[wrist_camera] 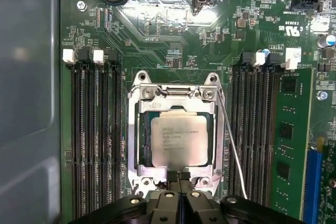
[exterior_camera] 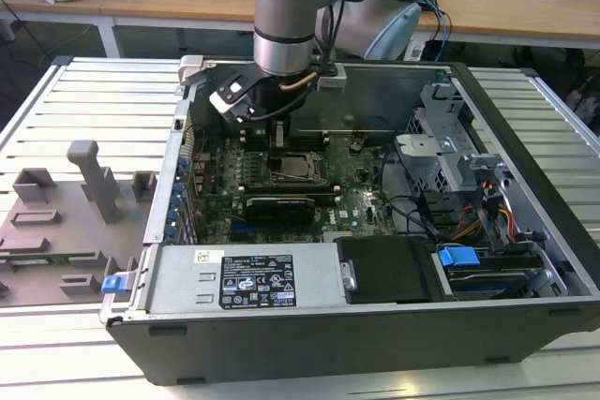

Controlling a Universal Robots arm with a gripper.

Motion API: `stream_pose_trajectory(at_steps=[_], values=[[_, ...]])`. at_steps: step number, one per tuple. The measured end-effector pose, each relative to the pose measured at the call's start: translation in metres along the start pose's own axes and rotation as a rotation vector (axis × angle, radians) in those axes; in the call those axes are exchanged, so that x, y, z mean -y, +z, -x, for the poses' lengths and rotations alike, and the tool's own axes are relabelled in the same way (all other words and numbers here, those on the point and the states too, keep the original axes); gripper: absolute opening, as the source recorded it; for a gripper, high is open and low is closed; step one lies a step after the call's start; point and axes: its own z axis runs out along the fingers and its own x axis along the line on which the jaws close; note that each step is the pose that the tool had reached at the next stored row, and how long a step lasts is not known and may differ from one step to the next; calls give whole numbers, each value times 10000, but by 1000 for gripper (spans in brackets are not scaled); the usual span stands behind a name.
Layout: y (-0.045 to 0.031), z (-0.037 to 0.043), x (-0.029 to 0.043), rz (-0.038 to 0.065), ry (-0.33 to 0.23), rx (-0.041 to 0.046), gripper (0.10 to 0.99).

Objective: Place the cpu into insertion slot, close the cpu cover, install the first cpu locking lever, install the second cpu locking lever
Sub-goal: 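Close the cpu cover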

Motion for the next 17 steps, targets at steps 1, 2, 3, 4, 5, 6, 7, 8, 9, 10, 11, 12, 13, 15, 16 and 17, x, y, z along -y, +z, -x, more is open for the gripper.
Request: stream_pose_trajectory(at_steps=[1,2,3,4,5,6,7,8,9,10,11,12,13,15,16,17], values=[[6,2,1,-1,-4,2,106],[6,2,1,-1,-9,1,106],[8,2,-2,1,-20,-2,106],[8,2,-6,2,-23,-2,106],[8,2,-15,5,-24,-2,106],[7,2,-47,5,-29,-8,106],[5,3,-74,1,-31,-14,106],[-3,4,-110,10,-37,-25,106],[-13,4,-120,9,-37,-27,106],[-40,6,-128,6,-35,-26,106],[-53,8,-135,5,-35,-23,106],[-62,8,-146,3,-34,-24,106],[-68,9,-182,-13,-36,-25,106],[-78,10,-220,-29,-38,-24,106],[-91,11,-250,-37,-36,-25,106],[-100,12,-269,-43,-37,-24,106]])
